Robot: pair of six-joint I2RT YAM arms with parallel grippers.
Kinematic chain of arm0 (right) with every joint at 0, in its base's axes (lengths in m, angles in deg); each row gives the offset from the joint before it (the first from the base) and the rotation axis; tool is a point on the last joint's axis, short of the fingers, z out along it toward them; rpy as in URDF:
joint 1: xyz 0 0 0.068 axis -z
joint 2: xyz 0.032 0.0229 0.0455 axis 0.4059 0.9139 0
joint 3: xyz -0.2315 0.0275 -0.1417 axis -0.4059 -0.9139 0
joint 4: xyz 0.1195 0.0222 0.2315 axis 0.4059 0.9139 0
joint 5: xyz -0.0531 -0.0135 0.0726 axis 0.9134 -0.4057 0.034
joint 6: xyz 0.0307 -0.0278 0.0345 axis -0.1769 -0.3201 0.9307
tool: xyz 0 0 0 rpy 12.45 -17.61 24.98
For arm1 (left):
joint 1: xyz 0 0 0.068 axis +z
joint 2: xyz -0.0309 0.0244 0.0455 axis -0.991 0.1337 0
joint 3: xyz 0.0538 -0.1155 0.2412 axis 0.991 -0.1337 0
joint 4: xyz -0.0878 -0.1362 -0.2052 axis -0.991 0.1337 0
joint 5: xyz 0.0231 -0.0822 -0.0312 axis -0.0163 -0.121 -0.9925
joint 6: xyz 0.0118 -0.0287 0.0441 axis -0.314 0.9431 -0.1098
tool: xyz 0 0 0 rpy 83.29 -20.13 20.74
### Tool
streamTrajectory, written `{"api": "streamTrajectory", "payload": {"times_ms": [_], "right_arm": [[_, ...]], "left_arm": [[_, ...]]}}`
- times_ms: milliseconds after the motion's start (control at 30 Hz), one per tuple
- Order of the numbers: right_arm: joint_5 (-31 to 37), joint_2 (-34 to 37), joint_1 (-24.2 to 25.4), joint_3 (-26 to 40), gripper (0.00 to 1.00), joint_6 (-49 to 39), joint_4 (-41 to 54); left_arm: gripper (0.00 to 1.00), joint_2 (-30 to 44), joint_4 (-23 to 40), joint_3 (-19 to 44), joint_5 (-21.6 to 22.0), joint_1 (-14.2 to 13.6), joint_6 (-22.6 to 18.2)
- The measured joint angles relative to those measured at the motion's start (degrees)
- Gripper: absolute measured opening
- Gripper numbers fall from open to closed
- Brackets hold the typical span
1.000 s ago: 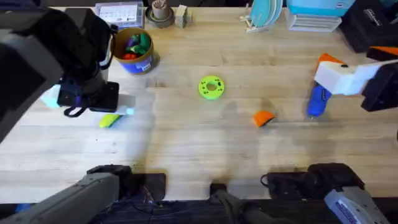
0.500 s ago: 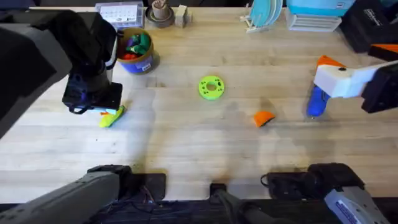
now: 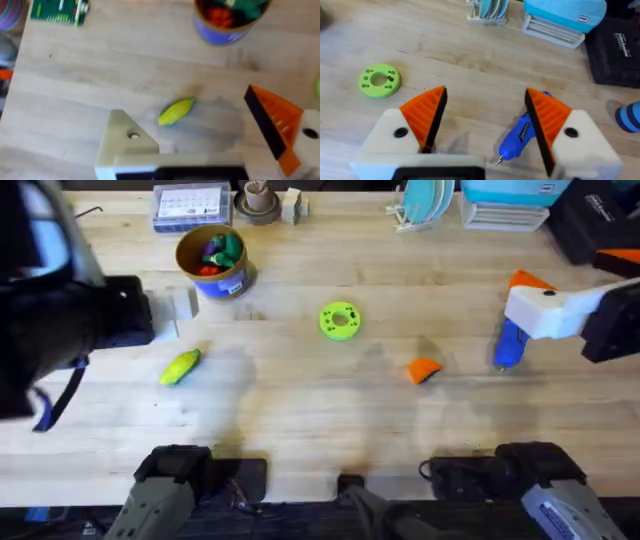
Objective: Pick up the gripper from the table and insert it into the empty holder that is missing its gripper. Then pick up a screw, insert it into the mounting hole, and use the screwdriver to tighten it. Finally, clean up the table by picking up the vegetable and placing it into the bucket.
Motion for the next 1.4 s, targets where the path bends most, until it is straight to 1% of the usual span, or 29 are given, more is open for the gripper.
{"api": "streamTrajectory", "payload": {"times_ms": [33, 133, 167, 200, 233, 267, 300, 367, 400, 500, 533, 600, 700, 733, 767, 833, 900, 1067, 1133, 1267, 1400], "right_arm": [[0.00, 0.00, 0.00, 0.00, 0.993, -0.02, 0.00], [-0.02, 0.00, 0.00, 0.00, 0.993, -0.02, 0.00], [-0.01, 0.00, 0.00, 0.00, 0.992, -0.02, 0.00], [0.00, 0.00, 0.00, 0.00, 0.992, -0.02, 0.00], [0.00, 0.00, 0.00, 0.00, 0.993, -0.02, 0.00], [0.00, 0.00, 0.00, 0.00, 0.994, -0.04, 0.03], [-0.02, 0.00, 0.00, 0.00, 0.994, -0.04, 0.10], [-0.01, 0.00, 0.00, 0.00, 0.994, -0.04, 0.68], [0.00, 0.00, 0.00, 0.00, 0.994, -0.04, 1.05], [0.00, 0.00, 0.00, 0.00, 0.994, -0.04, 2.17], [-0.02, 0.00, 0.00, 0.00, 0.994, -0.04, 2.55], [-0.01, 0.00, -0.01, 0.00, 0.994, -0.06, 3.33], [0.00, 0.00, -0.02, 0.00, 0.994, -0.04, 4.97], [-0.01, 0.00, 0.00, 0.00, 0.994, -0.04, 5.76], [0.00, 0.00, 0.00, 0.00, 0.994, -0.04, 6.54], [0.00, 0.00, 0.00, 0.00, 0.994, -0.06, 8.44], [-0.02, 0.00, -0.02, 0.00, 0.994, -0.07, 10.76], [-0.01, 0.00, 0.00, 0.00, 0.994, -0.24, 17.30], [0.00, 0.00, 0.00, 0.00, 0.994, -0.29, 20.30], [-0.01, 0.00, -0.01, 0.00, 0.994, -0.44, 25.51], [0.00, 0.00, 0.00, 0.00, 0.993, -0.44, 25.70]], "left_arm": [[0.989, -2.55, -2.19, 0.00, -2.03, 0.00, 0.06], [0.995, -8.58, -7.94, 0.09, -7.11, 0.00, 0.09], [0.951, -10.28, -9.45, 0.20, -8.75, 0.00, 0.15], [0.843, -11.73, -10.54, 0.32, -9.91, 0.00, 0.34], [0.691, -12.93, -11.31, 0.46, -10.95, 0.00, 0.26], [0.518, -13.91, -11.74, 0.57, -11.75, 0.00, 0.14], [0.380, -14.51, -11.90, 0.63, -12.52, -0.02, 0.15], [0.063, -15.24, -11.91, 0.63, -13.47, -0.04, 0.15], [0.020, -15.29, -11.92, 0.63, -13.96, -0.04, 0.28], [0.004, -15.25, -11.92, 0.61, -15.92, -0.04, 0.39], [0.016, -15.25, -11.93, 0.61, -16.62, -0.04, 0.39], [0.306, -15.23, -11.92, 0.61, -17.98, -0.04, 0.53], [0.801, -15.23, -11.97, 0.61, -19.16, -0.04, 0.60], [0.935, -15.24, -12.02, 0.61, -19.40, -0.04, 0.76], [0.977, -15.23, -12.17, 0.61, -19.76, -0.04, 0.89], [0.991, -15.23, -12.98, 0.61, -20.66, -0.04, 0.96], [0.994, -15.23, -14.43, 0.61, -22.53, -0.04, 0.98], [0.993, -15.23, -18.97, 0.61, -29.77, -0.04, 0.98], [0.993, -15.23, -20.68, 0.61, -31.96, -0.04, 0.97], [0.993, -15.23, -20.90, 0.61, -34.22, -0.04, 0.98], [0.993, -15.23, -20.57, 0.61, -35.70, -0.04, 0.98]]}}
